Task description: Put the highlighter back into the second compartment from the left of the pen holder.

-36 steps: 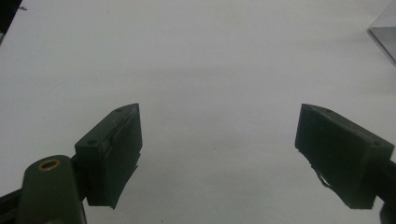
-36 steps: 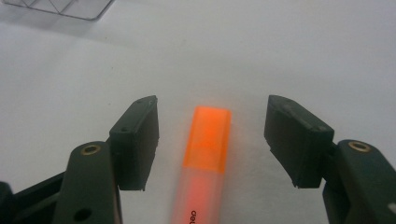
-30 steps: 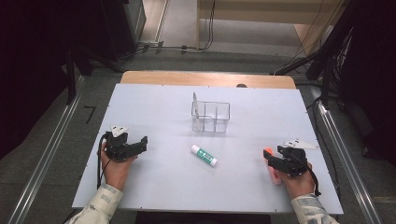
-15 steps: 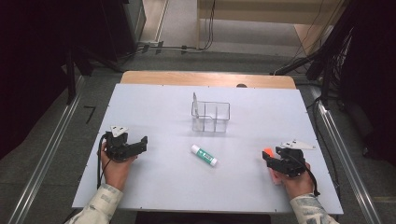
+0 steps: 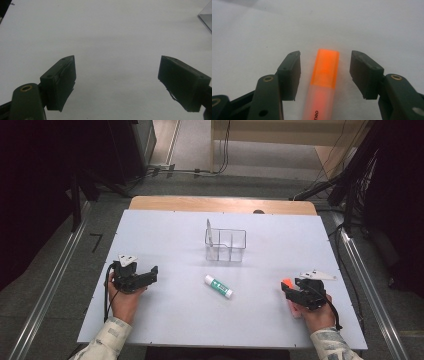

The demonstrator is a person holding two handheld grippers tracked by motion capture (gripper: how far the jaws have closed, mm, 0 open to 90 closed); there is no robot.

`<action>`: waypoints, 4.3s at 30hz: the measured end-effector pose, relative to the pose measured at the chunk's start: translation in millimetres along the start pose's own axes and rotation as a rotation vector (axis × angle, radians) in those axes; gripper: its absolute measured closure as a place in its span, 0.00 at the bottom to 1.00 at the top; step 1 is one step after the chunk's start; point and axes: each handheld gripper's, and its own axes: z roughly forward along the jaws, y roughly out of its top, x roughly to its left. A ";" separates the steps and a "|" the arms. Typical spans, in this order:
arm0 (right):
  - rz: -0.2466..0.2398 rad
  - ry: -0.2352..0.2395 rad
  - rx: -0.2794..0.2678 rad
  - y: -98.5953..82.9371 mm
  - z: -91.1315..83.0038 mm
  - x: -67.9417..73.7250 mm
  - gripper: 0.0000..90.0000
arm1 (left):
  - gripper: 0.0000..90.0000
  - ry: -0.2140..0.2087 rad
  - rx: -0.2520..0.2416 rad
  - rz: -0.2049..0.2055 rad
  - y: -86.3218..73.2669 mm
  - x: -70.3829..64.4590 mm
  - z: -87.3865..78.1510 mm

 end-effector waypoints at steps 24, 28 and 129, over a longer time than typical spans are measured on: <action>-0.014 -0.027 0.045 -1.2 8.4 3.6 0.56 | 0.17 0.001 -0.003 -0.004 -0.1 0.4 -0.1; -0.021 -0.032 0.051 -1.8 9.7 4.4 0.57 | 0.17 -0.001 -0.004 -0.002 -0.1 0.2 -0.3; -0.026 0.120 -0.122 53.6 -1.4 27.0 0.72 | 0.17 0.006 -0.003 -0.003 -0.2 1.0 0.6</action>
